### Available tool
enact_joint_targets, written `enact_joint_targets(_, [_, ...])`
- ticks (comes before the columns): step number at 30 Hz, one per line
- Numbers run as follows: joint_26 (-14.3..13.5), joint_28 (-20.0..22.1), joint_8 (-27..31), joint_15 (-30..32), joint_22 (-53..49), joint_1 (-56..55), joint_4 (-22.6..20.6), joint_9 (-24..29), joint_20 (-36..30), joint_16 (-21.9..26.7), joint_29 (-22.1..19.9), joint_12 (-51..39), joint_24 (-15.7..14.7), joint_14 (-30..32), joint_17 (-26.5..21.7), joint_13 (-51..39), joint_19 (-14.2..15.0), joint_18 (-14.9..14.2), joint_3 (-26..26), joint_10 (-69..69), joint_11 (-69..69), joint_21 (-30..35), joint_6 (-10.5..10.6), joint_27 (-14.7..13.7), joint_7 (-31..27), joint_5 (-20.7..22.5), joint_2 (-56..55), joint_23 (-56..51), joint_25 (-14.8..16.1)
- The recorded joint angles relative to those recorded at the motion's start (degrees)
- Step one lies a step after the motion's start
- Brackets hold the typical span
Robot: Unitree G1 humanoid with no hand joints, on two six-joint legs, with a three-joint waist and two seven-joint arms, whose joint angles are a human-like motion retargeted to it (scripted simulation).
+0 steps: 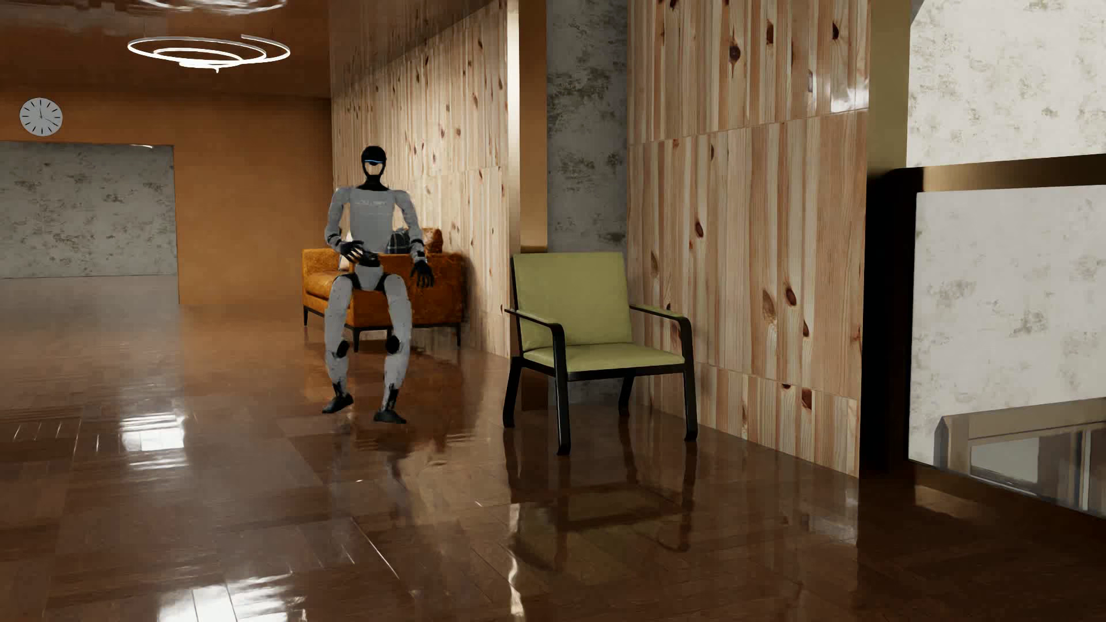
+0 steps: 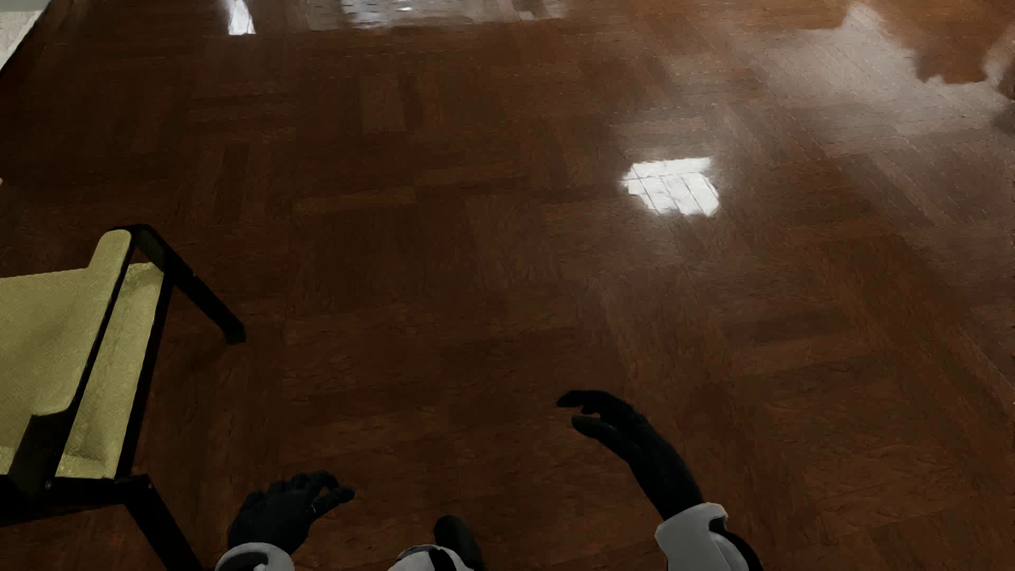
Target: Walk towards leather chair
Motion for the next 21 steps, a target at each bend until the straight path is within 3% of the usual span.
enact_joint_targets(1, [-0.04,0.21,-0.34,1.47,-1.61,3.08,-2.17,-0.23,3.72,-1.98,-0.69,2.73,-1.29,2.19,-0.60,-0.38,0.04,10.86,0.72,-2.74,3.23,-0.06,0.15,0.48,3.02,-1.37,1.84,1.22,-2.97])
enact_joint_targets(2, [-0.30,0.67,2.28,6.70,-2.84,5.40,-3.93,-0.14,7.00,-4.51,-1.19,5.49,-2.92,0.02,-0.92,0.20,0.80,11.92,1.33,-1.50,12.37,-0.88,-0.03,0.64,1.91,-5.33,1.04,2.10,-6.33])
enact_joint_targets(4, [-0.26,0.75,10.28,18.44,-2.44,8.75,-8.04,0.92,10.46,-8.22,-2.62,7.09,-2.29,-5.80,1.25,2.26,-11.14,11.97,1.32,3.39,36.30,-3.65,-1.35,2.76,-0.92,-13.72,-7.19,4.23,-12.60])
enact_joint_targets(5, [-0.68,0.15,13.13,18.92,-1.12,9.96,-10.24,1.43,11.09,-8.98,-3.18,6.12,0.91,-7.63,3.92,4.36,-9.17,11.99,0.69,4.71,44.59,-5.67,-2.20,3.30,-2.80,-15.29,-11.97,5.32,-14.59])
enact_joint_targets(6, [-1.46,-0.75,17.60,16.56,0.01,11.60,-12.60,1.79,10.59,-9.26,-3.40,4.50,4.57,-8.33,6.47,6.15,-7.25,11.90,-0.26,4.21,49.71,-7.71,-2.73,3.32,-5.53,-12.88,-17.83,6.30,-15.09])
enact_joint_targets(7, [-3.10,-1.51,20.52,15.46,0.86,13.67,-14.92,1.92,9.56,-9.47,-3.33,2.92,6.86,-8.25,8.08,8.34,-3.85,11.35,-1.04,2.30,51.49,-9.71,-2.91,2.97,-9.05,-10.57,-22.72,6.57,-14.10])
enact_joint_targets(8, [-4.16,-2.27,20.70,12.66,1.67,15.87,-17.07,1.88,7.54,-10.07,-2.71,0.76,6.96,-8.05,9.01,10.07,-1.02,10.49,-1.62,0.15,50.08,-11.64,-3.00,2.98,-12.96,-10.60,-26.04,6.98,-12.29])
enact_joint_targets(10, [-5.69,-3.62,18.88,7.77,3.01,20.04,-20.06,1.72,3.02,-11.70,-0.97,-2.74,2.96,-8.86,8.90,12.79,-2.24,8.52,-2.82,-2.70,40.61,-14.88,-3.28,3.57,-20.75,-12.79,-30.41,8.18,-9.68])
enact_joint_targets(11, [-6.10,-3.78,19.23,6.22,4.83,21.61,-21.15,1.63,0.51,-12.72,-0.39,-4.79,0.89,-10.02,8.40,13.68,-2.89,7.49,-3.39,-3.07,33.54,-16.02,-3.48,4.83,-24.54,-13.26,-32.07,7.82,-10.11])
enact_joint_targets(13, [-5.82,-3.84,28.58,9.49,7.18,24.11,-23.00,1.49,-3.22,-13.95,-0.77,-7.88,-1.73,-12.27,7.70,14.67,-2.08,5.25,-4.34,-3.12,18.27,-18.72,-3.97,6.57,-32.41,-10.75,-34.74,8.46,-11.12])
enact_joint_targets(15, [-3.86,-2.24,43.35,17.77,9.39,26.34,-23.68,1.20,-5.25,-14.40,-1.63,-8.83,-2.85,-14.02,8.11,14.46,-0.59,2.99,-4.60,-3.29,2.46,-21.24,-4.62,7.96,-39.58,-6.59,-32.99,11.27,-10.50])
enact_joint_targets(16, [-2.44,-1.46,46.79,20.52,11.05,27.10,-23.32,1.07,-5.79,-14.26,-2.02,-8.67,-3.43,-14.76,8.43,14.20,-0.03,1.94,-4.19,-2.91,-2.58,-22.06,-4.91,8.44,-42.66,-4.89,-31.37,13.13,-9.97])
enact_joint_targets(17, [-0.85,-0.87,44.97,19.48,13.02,27.53,-22.40,1.01,-5.85,-13.79,-2.20,-8.22,-4.18,-15.65,8.63,13.77,0.01,0.80,-3.48,-2.16,-2.19,-22.37,-5.16,8.79,-45.20,-4.44,-30.53,14.98,-9.43])
enact_joint_targets(18, [0.93,0.12,40.74,13.30,15.83,27.37,-21.62,0.99,-5.68,-13.79,-2.07,-7.65,-5.09,-16.88,8.42,13.91,0.13,-0.45,-2.88,-0.37,0.42,-22.20,-5.47,9.13,-47.06,-5.34,-29.80,15.91,-9.07])
enact_joint_targets(21, [6.01,2.36,30.76,5.89,22.73,24.93,-17.76,1.14,-0.25,-11.70,-1.94,-4.81,-10.27,-14.65,7.50,9.12,-2.94,-3.51,-2.11,5.79,1.28,-19.52,-5.51,12.18,-51.92,-3.65,-25.39,22.97,-6.17])
